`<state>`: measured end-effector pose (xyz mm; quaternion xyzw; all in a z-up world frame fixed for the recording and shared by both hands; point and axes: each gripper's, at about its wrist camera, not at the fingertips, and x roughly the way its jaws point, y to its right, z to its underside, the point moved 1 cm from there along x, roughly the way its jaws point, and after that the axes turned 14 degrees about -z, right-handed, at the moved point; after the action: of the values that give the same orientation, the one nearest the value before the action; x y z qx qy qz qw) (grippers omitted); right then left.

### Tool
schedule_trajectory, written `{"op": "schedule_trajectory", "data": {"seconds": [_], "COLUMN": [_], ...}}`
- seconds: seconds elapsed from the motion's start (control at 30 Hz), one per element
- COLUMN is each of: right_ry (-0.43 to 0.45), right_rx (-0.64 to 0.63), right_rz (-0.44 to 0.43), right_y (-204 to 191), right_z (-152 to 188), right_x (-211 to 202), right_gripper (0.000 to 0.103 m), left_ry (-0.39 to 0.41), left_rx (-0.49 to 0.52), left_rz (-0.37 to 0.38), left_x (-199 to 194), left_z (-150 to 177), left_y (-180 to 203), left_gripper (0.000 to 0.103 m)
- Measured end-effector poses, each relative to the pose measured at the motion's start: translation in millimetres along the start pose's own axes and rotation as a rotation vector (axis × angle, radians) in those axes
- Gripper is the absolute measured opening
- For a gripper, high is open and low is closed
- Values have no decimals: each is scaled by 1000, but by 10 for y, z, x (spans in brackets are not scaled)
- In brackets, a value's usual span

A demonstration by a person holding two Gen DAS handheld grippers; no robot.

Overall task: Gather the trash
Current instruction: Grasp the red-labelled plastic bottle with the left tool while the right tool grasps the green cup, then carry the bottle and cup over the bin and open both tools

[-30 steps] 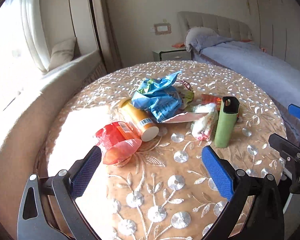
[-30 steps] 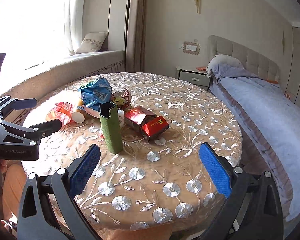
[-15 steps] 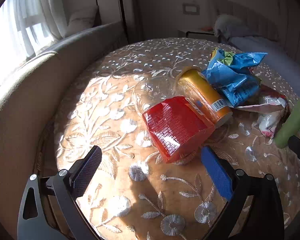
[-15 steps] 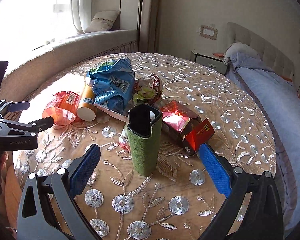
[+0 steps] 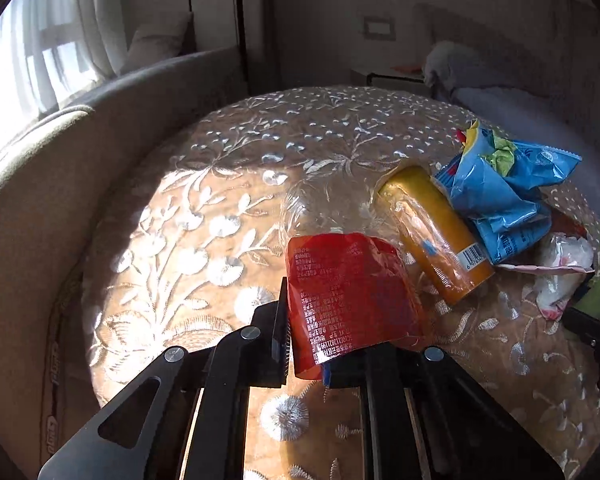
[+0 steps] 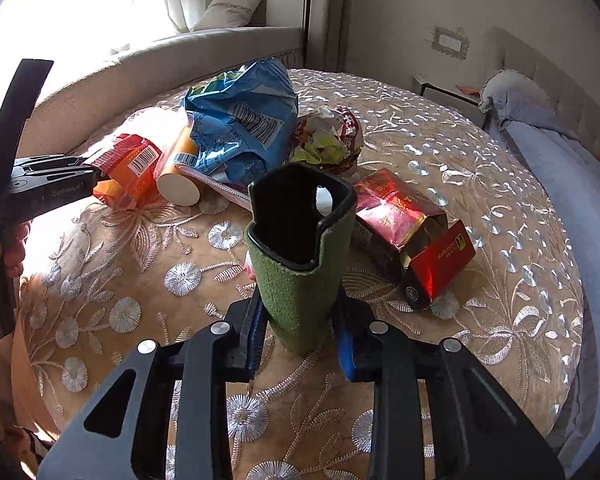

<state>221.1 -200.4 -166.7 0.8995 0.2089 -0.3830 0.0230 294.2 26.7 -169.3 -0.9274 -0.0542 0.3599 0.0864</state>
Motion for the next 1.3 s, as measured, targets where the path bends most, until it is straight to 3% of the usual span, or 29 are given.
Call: {"op": "schedule_trajectory", "data": {"seconds": [0.13, 0.33, 0.63, 0.93, 1.3], "right_ry": [31, 89, 166, 202, 193], "right_rx": [-7, -32, -47, 2, 140], "right_rz": [13, 29, 65, 173, 304], "right_y": [-26, -109, -193, -51, 285], "right_z": [9, -19, 117, 511, 1196], "right_x": [-110, -388, -873, -1419, -1917], "right_gripper": [31, 31, 31, 31, 31], "left_ry": [48, 113, 215, 294, 268], "left_rx": [-42, -63, -16, 107, 313], "left_rz": [8, 10, 89, 231, 421], "left_x": [-174, -494, -1212, -1797, -2078], "left_z": [-18, -3, 47, 213, 569], "left_y": [-98, -169, -44, 571, 1579], "left_gripper": [2, 2, 2, 2, 2]}}
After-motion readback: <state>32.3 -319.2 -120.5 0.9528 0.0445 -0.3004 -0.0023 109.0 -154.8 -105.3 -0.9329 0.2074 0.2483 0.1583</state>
